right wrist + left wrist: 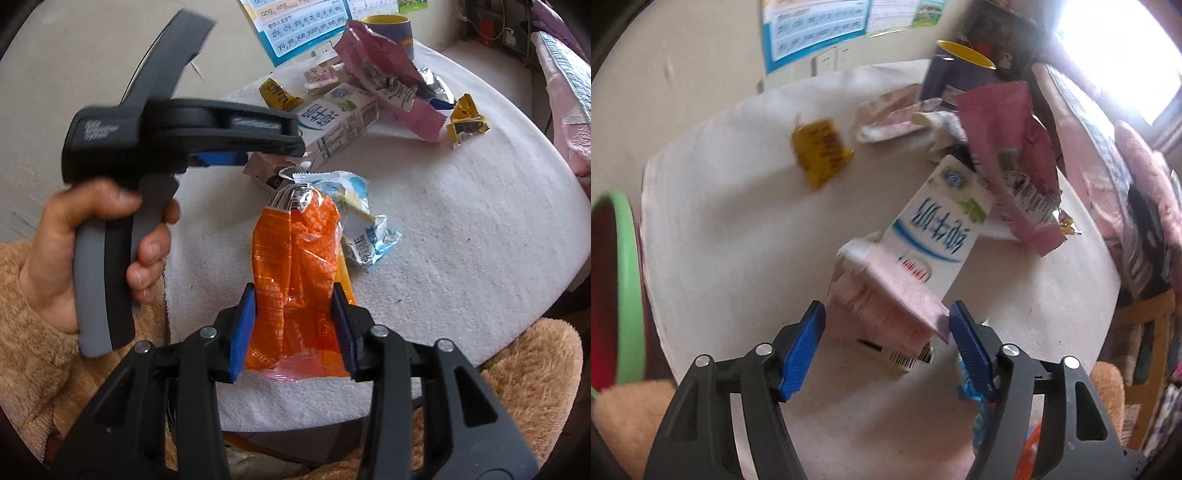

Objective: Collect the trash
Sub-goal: 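Grasp the orange snack bag with the right gripper while the left gripper grasps a pink wrapper, then lift the pink-and-yellow wrapper with the left gripper toward the red bucket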

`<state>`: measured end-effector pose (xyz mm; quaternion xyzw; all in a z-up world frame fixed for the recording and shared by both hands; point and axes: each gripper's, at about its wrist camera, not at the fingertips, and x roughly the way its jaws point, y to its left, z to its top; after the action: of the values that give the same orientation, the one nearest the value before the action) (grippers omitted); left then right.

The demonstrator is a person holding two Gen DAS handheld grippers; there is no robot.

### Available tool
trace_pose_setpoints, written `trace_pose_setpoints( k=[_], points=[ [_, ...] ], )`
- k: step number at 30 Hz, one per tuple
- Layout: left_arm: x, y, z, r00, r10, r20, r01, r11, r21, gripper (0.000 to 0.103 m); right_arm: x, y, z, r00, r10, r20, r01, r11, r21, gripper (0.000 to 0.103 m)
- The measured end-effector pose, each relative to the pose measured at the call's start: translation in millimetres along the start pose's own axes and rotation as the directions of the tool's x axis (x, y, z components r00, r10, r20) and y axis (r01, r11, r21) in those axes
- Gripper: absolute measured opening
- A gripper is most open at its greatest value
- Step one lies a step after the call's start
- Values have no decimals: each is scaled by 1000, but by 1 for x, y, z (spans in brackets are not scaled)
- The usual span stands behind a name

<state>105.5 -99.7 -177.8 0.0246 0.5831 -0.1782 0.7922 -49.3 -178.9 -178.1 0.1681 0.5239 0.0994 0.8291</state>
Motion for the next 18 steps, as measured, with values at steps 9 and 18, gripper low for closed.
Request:
trace_pose_setpoints(
  k=[9, 18],
  points=[
    [-13, 15, -12, 1000, -23, 5, 23, 1000, -6, 26, 8, -1, 4, 1000, 5, -10, -5, 1000, -3, 40],
    [-40, 26, -12, 998, -11, 57, 12, 1000, -21, 10, 14, 2, 6, 1000, -2, -17, 2, 1000, -16, 40]
  ],
)
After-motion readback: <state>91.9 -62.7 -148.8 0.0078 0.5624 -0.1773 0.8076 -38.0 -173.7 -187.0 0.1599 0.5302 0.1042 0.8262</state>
